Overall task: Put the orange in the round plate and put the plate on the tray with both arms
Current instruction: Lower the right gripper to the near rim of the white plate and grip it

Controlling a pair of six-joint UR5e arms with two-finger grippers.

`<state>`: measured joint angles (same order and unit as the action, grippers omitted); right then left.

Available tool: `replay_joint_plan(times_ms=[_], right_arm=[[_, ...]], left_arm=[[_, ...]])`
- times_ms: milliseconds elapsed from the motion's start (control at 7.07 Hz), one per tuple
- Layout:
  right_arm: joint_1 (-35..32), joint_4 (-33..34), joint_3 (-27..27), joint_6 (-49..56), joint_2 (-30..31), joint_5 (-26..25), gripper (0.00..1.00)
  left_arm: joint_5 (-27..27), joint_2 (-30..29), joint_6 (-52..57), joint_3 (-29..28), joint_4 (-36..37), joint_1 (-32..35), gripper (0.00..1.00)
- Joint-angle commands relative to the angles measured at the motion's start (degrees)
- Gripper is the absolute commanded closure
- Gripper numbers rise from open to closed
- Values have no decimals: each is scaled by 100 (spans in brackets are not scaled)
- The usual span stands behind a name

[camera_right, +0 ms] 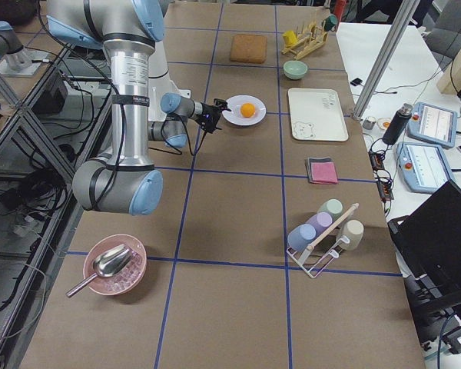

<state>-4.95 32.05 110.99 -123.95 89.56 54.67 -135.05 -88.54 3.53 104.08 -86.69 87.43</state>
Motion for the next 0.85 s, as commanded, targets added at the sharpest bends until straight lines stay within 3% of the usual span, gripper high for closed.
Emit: replay_joint_plan(times_ms=[0, 283, 708], right_arm=[[240, -6, -664, -348, -683, -255, 0], [266, 247, -851, -709, -1061, -255, 1], [144, 1573, -878, -973, -1678, -211, 3]], left_arm=[[-39, 118, 34, 69, 3, 20, 1], [-65, 144, 25, 78, 3, 11, 1], [-65, 144, 25, 69, -6, 19, 1]])
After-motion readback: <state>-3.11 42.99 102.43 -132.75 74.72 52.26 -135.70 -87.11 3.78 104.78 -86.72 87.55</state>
